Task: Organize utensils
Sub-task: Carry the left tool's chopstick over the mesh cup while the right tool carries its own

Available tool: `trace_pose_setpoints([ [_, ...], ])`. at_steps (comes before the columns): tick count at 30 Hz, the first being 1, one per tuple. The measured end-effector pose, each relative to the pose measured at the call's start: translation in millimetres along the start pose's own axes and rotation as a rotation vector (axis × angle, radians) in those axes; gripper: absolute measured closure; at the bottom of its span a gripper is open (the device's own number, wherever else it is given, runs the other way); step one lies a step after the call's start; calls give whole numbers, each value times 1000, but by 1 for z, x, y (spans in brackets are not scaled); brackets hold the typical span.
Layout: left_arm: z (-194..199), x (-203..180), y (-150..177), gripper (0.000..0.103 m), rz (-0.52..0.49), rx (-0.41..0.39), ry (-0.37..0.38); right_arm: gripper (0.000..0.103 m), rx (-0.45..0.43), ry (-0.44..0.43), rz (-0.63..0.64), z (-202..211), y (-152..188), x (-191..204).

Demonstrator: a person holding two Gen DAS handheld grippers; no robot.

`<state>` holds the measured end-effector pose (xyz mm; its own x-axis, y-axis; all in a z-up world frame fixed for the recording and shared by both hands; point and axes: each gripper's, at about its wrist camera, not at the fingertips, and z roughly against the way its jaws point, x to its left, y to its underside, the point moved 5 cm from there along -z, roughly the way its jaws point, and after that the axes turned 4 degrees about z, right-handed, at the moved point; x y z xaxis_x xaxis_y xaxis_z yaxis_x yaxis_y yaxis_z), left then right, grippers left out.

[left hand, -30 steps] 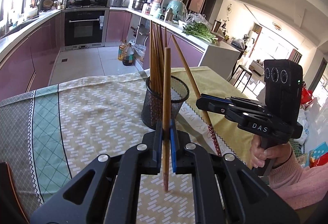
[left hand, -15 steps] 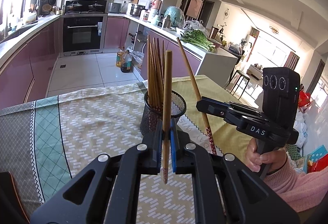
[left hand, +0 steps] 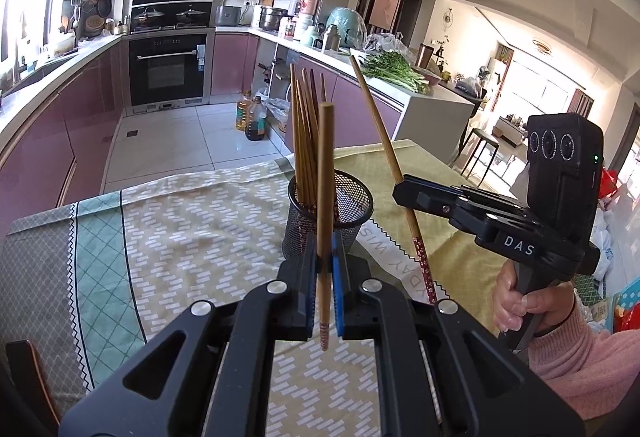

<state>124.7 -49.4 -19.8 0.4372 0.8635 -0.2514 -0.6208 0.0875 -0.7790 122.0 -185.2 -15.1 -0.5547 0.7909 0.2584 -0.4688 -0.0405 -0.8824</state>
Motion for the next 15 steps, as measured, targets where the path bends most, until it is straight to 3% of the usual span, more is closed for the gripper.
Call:
trace_pose_setpoints([
  [15, -1, -6, -10, 96, -33, -8, -25, 97, 0, -10, 19, -7, -4, 3],
])
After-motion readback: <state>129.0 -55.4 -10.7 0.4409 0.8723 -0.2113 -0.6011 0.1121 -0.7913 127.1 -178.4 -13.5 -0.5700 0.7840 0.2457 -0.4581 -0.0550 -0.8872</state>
